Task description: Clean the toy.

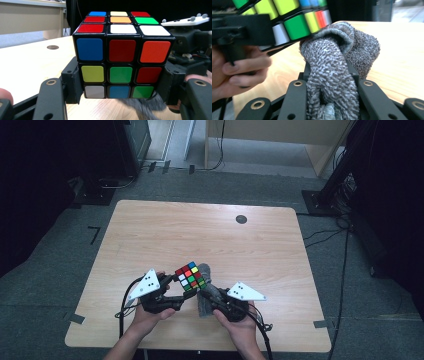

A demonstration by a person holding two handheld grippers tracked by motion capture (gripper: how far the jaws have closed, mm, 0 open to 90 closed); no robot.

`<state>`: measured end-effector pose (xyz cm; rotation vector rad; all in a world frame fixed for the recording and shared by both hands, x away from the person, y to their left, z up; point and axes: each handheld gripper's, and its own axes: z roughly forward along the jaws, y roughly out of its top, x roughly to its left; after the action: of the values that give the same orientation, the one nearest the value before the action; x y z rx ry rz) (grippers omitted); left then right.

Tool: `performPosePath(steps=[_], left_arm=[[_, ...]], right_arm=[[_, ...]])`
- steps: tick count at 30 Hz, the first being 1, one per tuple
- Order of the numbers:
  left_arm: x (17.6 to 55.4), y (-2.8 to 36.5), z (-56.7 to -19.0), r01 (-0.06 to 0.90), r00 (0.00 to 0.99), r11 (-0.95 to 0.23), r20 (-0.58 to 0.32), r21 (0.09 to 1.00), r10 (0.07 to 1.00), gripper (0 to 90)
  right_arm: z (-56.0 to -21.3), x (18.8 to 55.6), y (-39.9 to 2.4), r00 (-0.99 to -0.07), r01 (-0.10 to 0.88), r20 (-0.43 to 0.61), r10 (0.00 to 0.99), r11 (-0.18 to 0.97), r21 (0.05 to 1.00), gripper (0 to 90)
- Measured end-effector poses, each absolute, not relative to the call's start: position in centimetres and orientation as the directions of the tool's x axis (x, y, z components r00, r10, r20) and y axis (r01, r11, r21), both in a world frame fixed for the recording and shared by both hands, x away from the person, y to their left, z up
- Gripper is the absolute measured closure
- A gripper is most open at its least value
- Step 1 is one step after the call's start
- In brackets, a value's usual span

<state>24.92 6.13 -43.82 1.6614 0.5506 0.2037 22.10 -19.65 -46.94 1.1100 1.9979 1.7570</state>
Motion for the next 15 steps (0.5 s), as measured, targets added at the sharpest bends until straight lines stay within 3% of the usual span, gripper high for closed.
performPosePath(steps=[8, 15], left_arm=[[24.8, 5.7, -44.0, 0.241, 0.868, -0.087, -0.174, 0.967, 0.466, 34.4], [25.0, 6.2, -43.9, 0.256, 0.857, -0.060, -0.197, 0.965, 0.476, 34.5]], right_arm=[[-47.4, 20.7, -16.2, -0.766, 0.328, 0.200, 0.611, 0.103, 0.939, 71.2], [-46.8, 21.6, -19.2, -0.671, 0.339, 0.246, 0.699, -0.006, 0.941, 71.5]])
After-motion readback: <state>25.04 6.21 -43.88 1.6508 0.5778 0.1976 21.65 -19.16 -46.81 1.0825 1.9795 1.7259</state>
